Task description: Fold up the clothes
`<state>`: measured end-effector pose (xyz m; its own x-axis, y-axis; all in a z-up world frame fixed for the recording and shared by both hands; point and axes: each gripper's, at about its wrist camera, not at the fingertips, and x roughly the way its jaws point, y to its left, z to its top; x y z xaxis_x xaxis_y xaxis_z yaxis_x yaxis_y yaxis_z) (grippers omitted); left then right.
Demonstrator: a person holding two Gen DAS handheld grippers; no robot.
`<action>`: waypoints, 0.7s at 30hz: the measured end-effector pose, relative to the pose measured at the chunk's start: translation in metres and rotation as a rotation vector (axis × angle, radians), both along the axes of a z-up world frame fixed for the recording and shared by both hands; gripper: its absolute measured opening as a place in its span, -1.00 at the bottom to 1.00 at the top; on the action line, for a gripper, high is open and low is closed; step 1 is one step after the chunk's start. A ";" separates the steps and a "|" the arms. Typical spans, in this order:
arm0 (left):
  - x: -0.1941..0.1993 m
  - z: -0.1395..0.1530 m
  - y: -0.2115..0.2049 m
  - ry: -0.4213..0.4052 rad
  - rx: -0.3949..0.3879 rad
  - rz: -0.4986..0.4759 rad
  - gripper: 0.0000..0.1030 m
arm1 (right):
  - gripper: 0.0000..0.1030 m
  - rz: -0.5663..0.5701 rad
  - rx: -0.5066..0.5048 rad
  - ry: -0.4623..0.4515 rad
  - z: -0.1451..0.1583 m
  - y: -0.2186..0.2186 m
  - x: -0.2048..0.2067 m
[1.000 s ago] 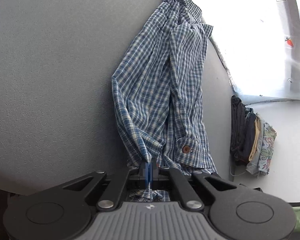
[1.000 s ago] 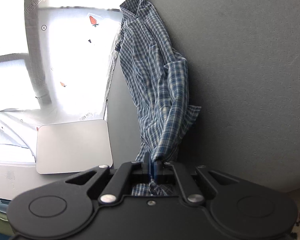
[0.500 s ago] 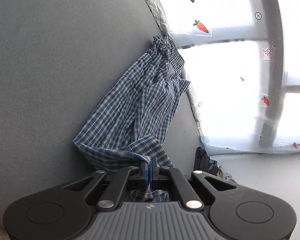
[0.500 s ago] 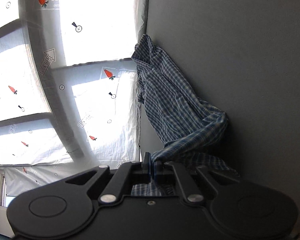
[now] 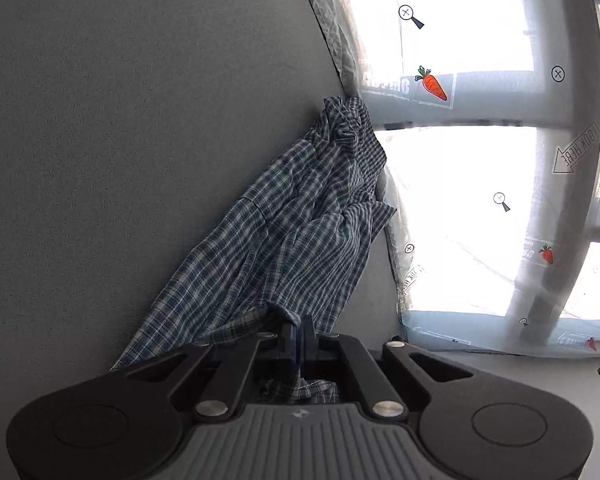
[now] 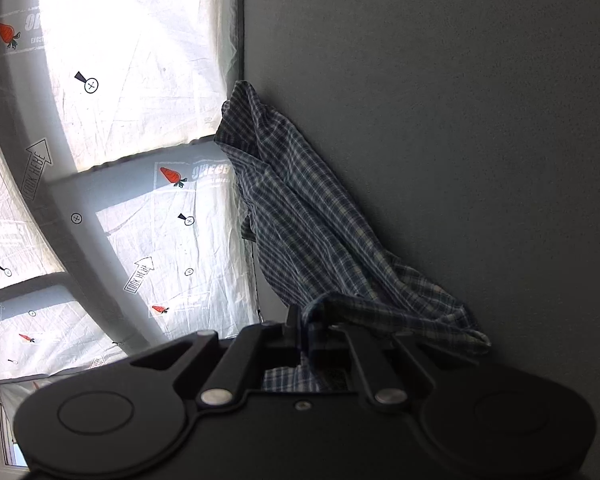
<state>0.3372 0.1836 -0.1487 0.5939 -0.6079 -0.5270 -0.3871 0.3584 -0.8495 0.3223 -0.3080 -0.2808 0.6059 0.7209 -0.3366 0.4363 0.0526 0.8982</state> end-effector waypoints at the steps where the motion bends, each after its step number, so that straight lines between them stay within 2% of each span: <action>1: 0.007 -0.004 0.001 0.011 0.002 0.004 -0.99 | -0.91 0.003 0.003 0.017 -0.005 0.000 0.009; 9: 0.053 -0.038 0.003 0.147 -0.031 0.064 -0.98 | -0.77 -0.036 0.017 0.181 -0.035 -0.001 0.059; 12: 0.061 -0.045 0.005 0.173 -0.036 0.078 -0.98 | -0.63 -0.074 0.031 0.195 -0.038 -0.004 0.067; 15: 0.066 -0.051 0.008 0.193 -0.054 0.100 -0.98 | -0.59 -0.088 0.018 0.190 -0.038 -0.010 0.073; 18: 0.066 -0.046 0.014 0.178 -0.043 0.136 -0.77 | -0.55 -0.096 -0.020 0.160 -0.033 -0.017 0.076; 20: 0.065 -0.035 0.019 0.151 0.010 0.165 -0.53 | -0.54 -0.106 -0.034 0.133 -0.026 -0.021 0.073; 21: 0.065 -0.029 0.022 0.136 0.040 0.179 -0.49 | -0.53 -0.111 -0.041 0.113 -0.022 -0.023 0.071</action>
<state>0.4022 0.2056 -0.1782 0.6122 -0.4761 -0.6313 -0.5579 0.3057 -0.7716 0.3929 -0.3305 -0.3025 0.6376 0.6358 -0.4350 0.5396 0.0344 0.8412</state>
